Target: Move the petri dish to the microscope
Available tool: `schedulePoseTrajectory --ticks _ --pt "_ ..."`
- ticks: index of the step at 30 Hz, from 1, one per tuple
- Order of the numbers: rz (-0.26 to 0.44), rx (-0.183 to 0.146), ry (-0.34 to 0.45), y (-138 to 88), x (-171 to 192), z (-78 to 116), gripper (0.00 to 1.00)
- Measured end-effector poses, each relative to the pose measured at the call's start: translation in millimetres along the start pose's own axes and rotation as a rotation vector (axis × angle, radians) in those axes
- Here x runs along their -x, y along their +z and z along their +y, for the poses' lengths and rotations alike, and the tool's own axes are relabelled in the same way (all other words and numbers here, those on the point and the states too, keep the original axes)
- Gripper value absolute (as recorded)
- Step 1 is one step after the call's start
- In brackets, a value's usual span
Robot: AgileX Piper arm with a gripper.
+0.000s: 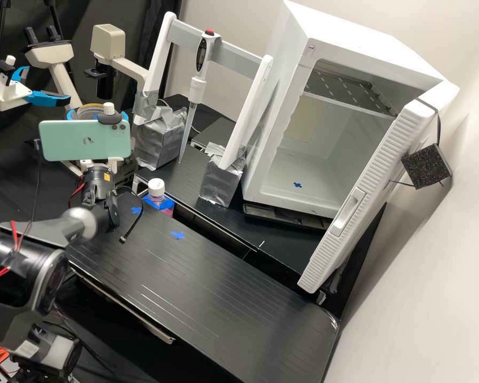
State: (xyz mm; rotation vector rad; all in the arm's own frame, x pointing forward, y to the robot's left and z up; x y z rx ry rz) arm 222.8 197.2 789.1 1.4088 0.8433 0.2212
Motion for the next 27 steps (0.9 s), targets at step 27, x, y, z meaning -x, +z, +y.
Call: schedulePoseTrajectory --ticks 27 --pt "-0.197 0.036 -0.087 -16 -120 -55.3 0.00"
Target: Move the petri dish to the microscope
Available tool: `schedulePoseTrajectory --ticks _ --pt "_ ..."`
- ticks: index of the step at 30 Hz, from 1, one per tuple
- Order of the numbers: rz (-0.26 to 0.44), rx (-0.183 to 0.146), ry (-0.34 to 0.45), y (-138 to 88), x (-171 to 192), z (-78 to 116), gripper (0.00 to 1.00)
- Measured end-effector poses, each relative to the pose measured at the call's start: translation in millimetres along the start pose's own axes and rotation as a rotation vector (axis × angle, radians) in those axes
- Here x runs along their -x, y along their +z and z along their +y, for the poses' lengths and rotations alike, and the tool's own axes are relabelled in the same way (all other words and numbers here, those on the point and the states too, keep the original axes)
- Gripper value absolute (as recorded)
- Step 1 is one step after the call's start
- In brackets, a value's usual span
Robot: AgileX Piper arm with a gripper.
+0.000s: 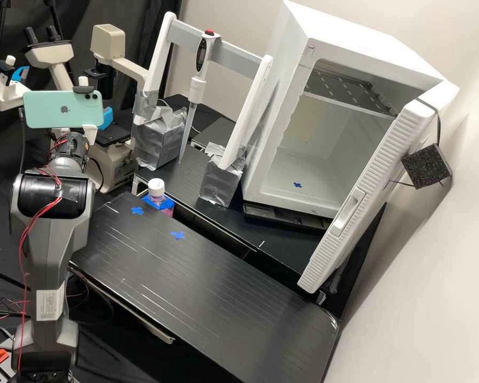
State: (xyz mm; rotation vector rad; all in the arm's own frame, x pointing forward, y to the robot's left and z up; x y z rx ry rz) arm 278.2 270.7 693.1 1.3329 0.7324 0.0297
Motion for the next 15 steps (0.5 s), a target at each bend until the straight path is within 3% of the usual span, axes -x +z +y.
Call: schedulePoseTrajectory --ticks 4,12,15 --pt "-0.021 -0.022 -0.004 4 -13 -5.9 0.00" --pt "-0.024 -0.024 0.001 8 -39 -16.0 0.00" --pt "-0.036 -0.045 0.007 10 -47 -18.0 0.00"
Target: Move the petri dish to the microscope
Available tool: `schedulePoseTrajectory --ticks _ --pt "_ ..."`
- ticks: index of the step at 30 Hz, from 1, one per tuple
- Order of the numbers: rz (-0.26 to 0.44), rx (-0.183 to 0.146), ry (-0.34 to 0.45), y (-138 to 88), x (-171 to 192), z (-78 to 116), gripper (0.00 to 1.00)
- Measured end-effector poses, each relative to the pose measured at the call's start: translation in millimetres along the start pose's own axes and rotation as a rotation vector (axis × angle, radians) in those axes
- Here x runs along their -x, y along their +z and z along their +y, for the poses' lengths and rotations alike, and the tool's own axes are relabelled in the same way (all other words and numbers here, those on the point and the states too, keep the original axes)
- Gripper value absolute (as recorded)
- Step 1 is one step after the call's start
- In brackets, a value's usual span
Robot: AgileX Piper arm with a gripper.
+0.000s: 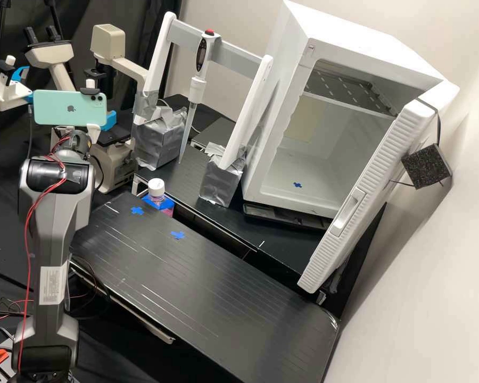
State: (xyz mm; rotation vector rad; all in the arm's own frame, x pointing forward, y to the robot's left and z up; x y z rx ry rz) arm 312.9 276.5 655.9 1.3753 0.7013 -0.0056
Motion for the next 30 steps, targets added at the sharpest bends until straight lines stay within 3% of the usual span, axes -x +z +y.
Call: schedulePoseTrajectory --ticks 3,8,19,30 --pt "-0.014 -0.017 0.003 3 -8 -3.4 0.00" --pt "-0.015 -0.010 0.003 5 -19 -8.4 0.00" --pt "-0.023 0.050 0.026 5 -36 -9.4 0.00" --pt "-0.038 0.063 0.010 5 -53 -12.9 0.00"
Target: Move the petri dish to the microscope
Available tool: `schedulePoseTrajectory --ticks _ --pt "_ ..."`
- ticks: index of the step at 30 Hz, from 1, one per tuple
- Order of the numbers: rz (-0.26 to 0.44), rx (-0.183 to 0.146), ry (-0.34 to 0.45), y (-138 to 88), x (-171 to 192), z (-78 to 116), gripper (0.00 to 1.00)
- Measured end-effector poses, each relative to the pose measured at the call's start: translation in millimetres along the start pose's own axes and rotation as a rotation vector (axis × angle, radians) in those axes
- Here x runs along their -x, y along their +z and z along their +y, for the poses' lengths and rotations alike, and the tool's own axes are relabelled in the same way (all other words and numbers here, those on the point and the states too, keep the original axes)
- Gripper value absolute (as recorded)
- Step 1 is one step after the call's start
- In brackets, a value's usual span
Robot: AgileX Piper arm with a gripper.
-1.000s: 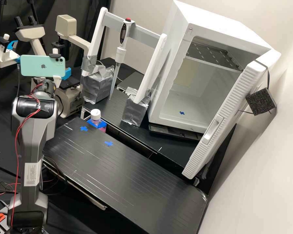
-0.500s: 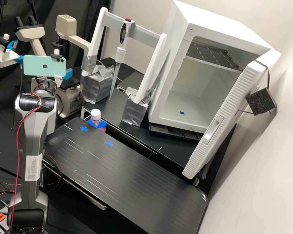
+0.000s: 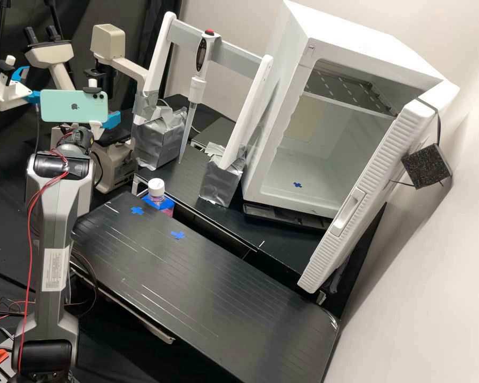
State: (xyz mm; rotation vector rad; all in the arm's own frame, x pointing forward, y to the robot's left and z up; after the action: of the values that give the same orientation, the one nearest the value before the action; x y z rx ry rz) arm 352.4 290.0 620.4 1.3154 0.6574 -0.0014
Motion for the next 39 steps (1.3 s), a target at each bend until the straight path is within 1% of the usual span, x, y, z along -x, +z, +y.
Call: schedulePoseTrajectory --ticks 2,4,7,11,14,19,23,24,28,29,30,34,36,39 --pt "0.003 0.002 -0.005 -2 -3 0.6 0.00" --pt "0.011 0.011 0.009 -5 -6 4.7 0.00" --pt "0.003 -0.001 0.009 -5 -11 4.6 0.00" --pt "-0.010 0.013 0.001 -3 -18 0.4 0.00" --pt "-0.015 0.007 -0.022 -3 -21 -2.1 0.00" --pt "-0.011 0.026 -0.025 -5 -23 -1.6 0.00" --pt "-0.014 0.025 -0.028 -3 -25 -2.7 0.00" --pt "-0.014 0.025 -0.028 -3 -25 -2.7 1.00" --pt "-0.018 0.029 -0.029 -3 -25 -2.8 1.00" --pt "-0.022 0.037 -0.030 -3 -25 -2.4 1.00" --pt "-0.025 0.036 -0.029 -3 -25 -1.9 1.00" --pt "-0.029 0.053 -0.036 -2 -25 -2.3 1.00" --pt "-0.029 0.052 -0.036 -2 -25 -2.3 1.00" --pt "-0.032 0.044 -0.035 -2 -25 -2.3 1.00"
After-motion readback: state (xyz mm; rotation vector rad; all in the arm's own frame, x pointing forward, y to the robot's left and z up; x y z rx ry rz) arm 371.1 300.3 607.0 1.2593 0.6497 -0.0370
